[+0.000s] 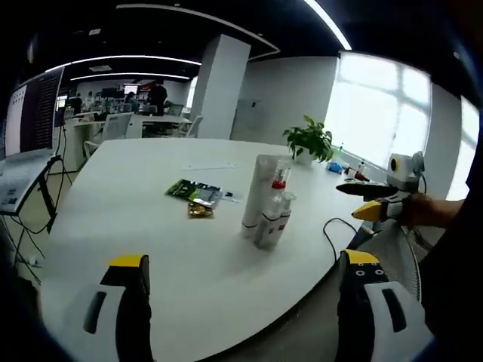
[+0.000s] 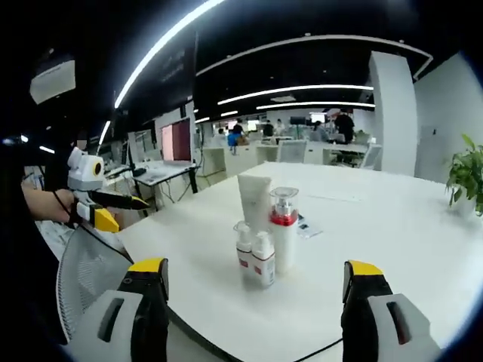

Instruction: Arrange the skincare products in the storage area until every visible bottle or jar stands upright without overlapping.

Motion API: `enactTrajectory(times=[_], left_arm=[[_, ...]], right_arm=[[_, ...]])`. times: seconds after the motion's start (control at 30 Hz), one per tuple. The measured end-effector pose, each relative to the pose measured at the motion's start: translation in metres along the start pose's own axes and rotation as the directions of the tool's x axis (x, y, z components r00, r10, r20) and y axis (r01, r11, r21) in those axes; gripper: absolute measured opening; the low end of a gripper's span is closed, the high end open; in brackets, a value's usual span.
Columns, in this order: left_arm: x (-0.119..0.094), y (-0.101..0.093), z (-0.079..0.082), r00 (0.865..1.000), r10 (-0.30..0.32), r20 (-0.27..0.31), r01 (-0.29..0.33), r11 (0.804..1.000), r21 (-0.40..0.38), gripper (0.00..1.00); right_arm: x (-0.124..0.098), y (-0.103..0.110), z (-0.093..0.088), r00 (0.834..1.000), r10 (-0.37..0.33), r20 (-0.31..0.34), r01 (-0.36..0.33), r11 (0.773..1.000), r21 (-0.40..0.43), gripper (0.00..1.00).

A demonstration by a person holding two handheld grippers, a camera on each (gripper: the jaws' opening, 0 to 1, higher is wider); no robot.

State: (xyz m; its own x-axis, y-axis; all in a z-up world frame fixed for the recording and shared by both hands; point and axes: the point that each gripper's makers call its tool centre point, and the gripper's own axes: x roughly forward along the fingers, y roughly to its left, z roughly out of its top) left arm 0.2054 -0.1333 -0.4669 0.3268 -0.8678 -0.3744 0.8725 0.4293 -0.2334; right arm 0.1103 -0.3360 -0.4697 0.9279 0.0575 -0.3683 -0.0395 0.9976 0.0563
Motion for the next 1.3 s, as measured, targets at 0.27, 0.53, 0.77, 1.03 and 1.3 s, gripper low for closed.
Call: enactTrajectory(times=[0.27, 0.53, 0.77, 1.03, 1.3], left_arm=[[-0.006, 0.005, 0.002, 0.999, -0.024, 0.033, 0.025, 0.999, -0.039, 0.97], [-0.004, 0.004, -0.002, 0.999, -0.043, 0.007, 0.043, 0.995, -0.092, 0.97], [0.0, 0.003, 0.0, 0.995, -0.075, -0.059, 0.069, 0.994, -0.088, 0.98], [0.031, 0.033, 0.015, 0.992, -0.08, -0.094, 0.074, 0.995, -0.067, 0.97], [0.062, 0.062, 0.03, 0.989, -0.07, -0.128, 0.066, 0.997, -0.029, 0.96]], right_arm=[[-0.004, -0.009, -0.01, 0.999, -0.045, -0.026, 0.045, 0.999, -0.021, 0.99], [0.0, -0.01, -0.007, 0.999, -0.049, -0.019, 0.049, 0.999, 0.022, 0.99], [0.0, -0.009, -0.011, 0.998, -0.041, -0.046, 0.042, 0.999, 0.032, 0.99], [-0.002, -0.015, -0.014, 0.997, -0.061, -0.051, 0.065, 0.996, 0.066, 0.99], [0.0, -0.014, -0.018, 0.996, -0.05, -0.076, 0.055, 0.996, 0.073, 0.97]])
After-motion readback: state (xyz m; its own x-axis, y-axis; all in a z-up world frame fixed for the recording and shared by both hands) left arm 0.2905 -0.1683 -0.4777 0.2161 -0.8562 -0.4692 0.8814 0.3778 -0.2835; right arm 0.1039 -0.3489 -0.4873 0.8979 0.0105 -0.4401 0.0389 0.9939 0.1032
